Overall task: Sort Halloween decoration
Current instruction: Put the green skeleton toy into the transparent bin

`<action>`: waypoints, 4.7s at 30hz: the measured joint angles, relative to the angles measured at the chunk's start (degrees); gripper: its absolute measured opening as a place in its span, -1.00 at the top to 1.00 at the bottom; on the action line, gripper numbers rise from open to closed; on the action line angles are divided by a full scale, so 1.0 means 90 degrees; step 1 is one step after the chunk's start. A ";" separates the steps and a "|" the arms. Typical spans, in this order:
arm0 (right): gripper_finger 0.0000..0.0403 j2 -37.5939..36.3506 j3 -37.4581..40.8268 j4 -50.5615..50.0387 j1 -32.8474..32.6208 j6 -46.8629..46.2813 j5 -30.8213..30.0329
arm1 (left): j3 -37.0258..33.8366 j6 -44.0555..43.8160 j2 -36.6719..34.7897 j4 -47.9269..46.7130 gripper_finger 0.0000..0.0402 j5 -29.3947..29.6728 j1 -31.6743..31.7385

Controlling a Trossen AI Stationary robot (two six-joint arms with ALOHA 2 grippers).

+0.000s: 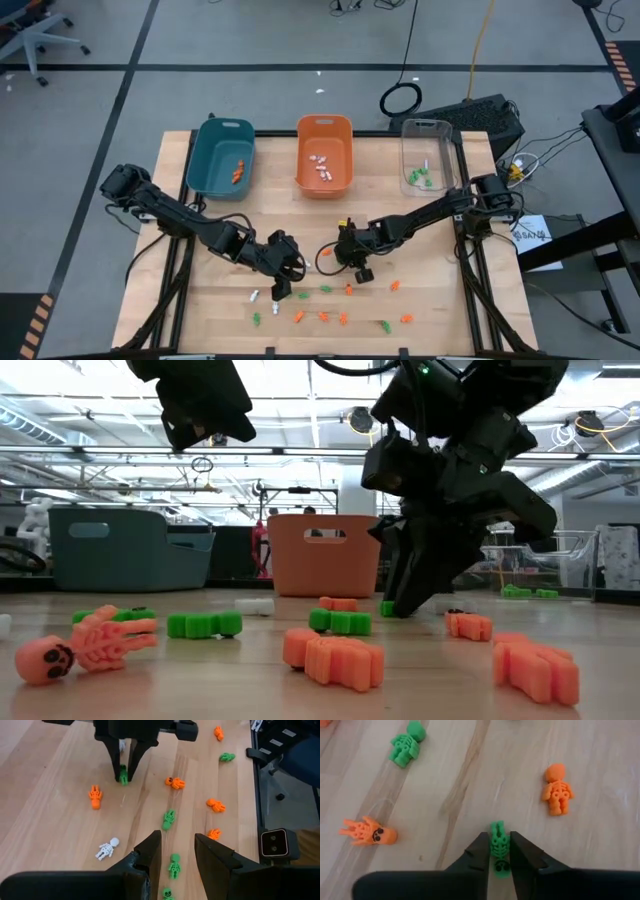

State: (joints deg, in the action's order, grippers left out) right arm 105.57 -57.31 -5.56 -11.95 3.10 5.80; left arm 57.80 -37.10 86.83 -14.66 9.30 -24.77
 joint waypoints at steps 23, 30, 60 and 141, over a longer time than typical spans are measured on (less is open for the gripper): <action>0.92 -0.0213 -0.4348 -0.4913 0.0512 0.0482 0.0099 | 0.0000 0.0010 -0.0005 0.0069 0.42 0.0367 0.0000; 0.92 -0.0870 -0.4931 -0.5660 0.0809 0.0334 0.0030 | -0.0005 0.0032 -0.0017 0.0021 0.42 0.0595 0.0022; 0.92 -0.4666 -0.4923 -0.5596 0.1135 -0.0759 -0.1989 | 0.0002 0.0888 -0.1633 0.1733 0.42 0.0506 0.1313; 0.84 -0.6646 -0.0644 -0.1696 0.1278 0.0503 -0.1645 | 0.0002 0.2225 -0.1982 0.2569 0.42 0.1834 0.1887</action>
State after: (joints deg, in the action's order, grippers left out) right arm 45.76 -63.11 -20.82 -0.45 7.63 -9.00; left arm 57.82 -17.08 68.99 8.47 25.80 -7.79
